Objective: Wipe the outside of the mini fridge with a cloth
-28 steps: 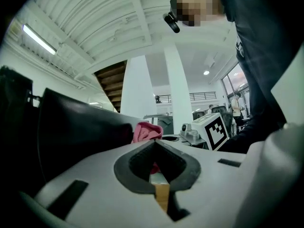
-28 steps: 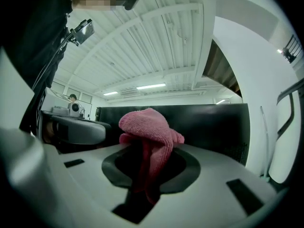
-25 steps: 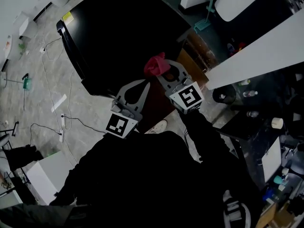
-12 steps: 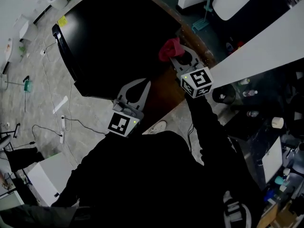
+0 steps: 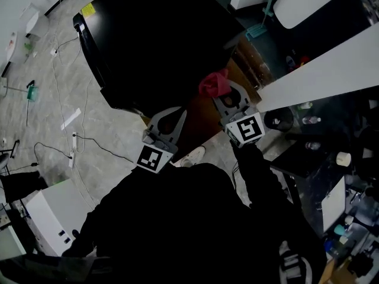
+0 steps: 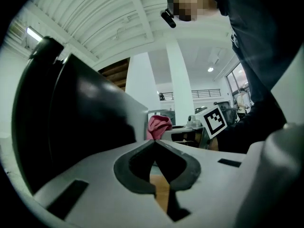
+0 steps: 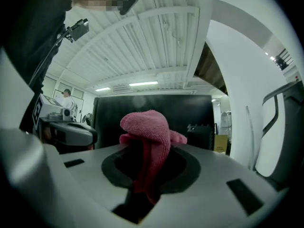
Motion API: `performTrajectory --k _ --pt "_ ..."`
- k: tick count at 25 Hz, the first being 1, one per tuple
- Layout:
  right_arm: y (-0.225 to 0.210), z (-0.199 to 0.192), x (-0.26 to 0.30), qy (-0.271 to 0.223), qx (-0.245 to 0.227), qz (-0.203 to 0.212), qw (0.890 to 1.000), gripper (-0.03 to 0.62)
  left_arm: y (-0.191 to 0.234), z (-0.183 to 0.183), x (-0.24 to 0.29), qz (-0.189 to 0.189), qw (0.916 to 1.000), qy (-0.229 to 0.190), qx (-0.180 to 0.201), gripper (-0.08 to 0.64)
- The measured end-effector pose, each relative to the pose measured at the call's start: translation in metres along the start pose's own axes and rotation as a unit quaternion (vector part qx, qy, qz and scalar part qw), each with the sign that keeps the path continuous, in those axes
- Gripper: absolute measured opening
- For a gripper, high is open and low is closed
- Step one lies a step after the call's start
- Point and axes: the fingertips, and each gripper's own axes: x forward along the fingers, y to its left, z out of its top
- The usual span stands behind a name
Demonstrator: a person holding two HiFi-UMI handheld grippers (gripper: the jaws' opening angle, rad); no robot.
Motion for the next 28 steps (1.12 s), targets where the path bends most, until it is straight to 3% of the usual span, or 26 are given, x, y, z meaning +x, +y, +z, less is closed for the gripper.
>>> performTrajectory --k 5,8,14,21,28 --pt "0.072 -0.059 0.018 0.046 0.016 0.053 0.997 0.091 0.015 -0.058 -0.032 0.019 0.9987 0.033 -0.035 0.002" --pt "0.108 -0.096 0.035 0.071 0.011 0.079 0.994 0.091 0.035 -0.092 -0.050 0.043 0.9965 0.050 -0.050 0.002" --pt "0.170 -0.150 0.065 0.101 0.043 0.131 0.985 0.091 0.071 -0.154 -0.078 0.093 0.9895 0.085 -0.070 0.002" --pt "0.199 -0.183 0.091 0.127 0.061 0.154 0.978 0.091 0.089 -0.193 -0.097 0.124 0.9831 0.110 -0.077 0.002" --pt "0.191 -0.181 0.095 0.123 0.070 0.159 0.977 0.089 0.084 -0.199 -0.087 0.115 0.9842 0.115 -0.070 0.002"
